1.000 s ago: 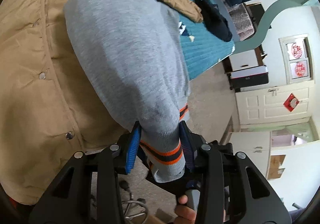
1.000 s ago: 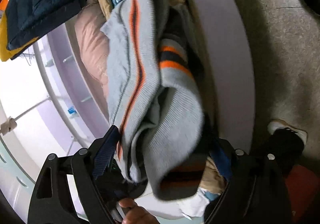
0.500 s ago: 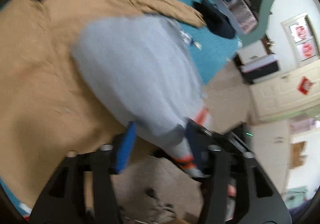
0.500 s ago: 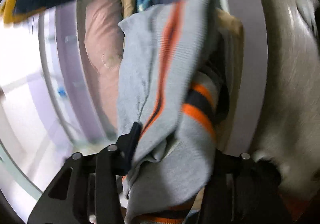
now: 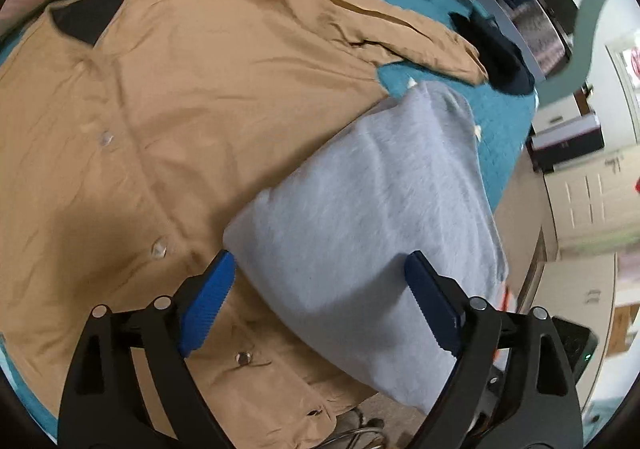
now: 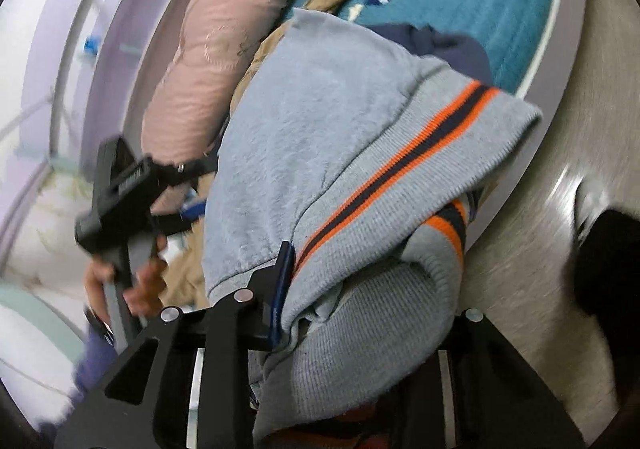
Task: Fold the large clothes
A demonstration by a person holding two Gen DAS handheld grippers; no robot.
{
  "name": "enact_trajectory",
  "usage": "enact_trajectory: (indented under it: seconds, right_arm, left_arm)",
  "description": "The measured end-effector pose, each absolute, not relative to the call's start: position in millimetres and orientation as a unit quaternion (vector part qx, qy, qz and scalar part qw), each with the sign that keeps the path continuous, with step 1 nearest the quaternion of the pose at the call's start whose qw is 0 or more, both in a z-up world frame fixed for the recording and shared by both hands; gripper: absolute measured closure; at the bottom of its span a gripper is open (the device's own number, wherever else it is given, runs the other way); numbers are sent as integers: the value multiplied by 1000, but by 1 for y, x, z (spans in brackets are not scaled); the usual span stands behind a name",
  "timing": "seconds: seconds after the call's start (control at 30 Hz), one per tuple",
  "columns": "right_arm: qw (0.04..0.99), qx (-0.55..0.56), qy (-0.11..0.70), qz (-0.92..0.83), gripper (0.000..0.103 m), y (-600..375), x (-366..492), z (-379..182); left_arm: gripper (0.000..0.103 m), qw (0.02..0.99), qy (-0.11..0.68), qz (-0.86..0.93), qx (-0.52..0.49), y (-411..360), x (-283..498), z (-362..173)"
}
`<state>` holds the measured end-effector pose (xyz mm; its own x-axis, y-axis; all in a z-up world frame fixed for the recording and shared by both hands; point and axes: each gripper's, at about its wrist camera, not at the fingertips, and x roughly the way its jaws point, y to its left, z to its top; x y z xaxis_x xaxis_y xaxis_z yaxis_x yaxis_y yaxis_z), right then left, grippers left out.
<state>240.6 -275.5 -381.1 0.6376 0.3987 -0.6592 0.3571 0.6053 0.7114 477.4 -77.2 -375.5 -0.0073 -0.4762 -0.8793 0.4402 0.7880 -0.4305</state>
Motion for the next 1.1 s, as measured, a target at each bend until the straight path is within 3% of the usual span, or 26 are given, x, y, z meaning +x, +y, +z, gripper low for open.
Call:
enact_trajectory:
  seconds: [0.3, 0.53, 0.9, 1.1]
  right_arm:
    - [809, 245, 530, 57, 78, -332, 240, -352]
    - [797, 183, 574, 39, 80, -372, 262, -358]
    - [795, 153, 587, -6, 85, -412, 282, -377]
    - [774, 180, 607, 3, 86, -432, 292, -379]
  left_arm:
    - [14, 726, 593, -340, 79, -107, 441, -368]
    - [13, 764, 545, -326, 112, -137, 409, -362]
    - [12, 762, 566, -311, 56, -155, 387, -368]
    - [12, 738, 610, -286, -29, -138, 377, -377]
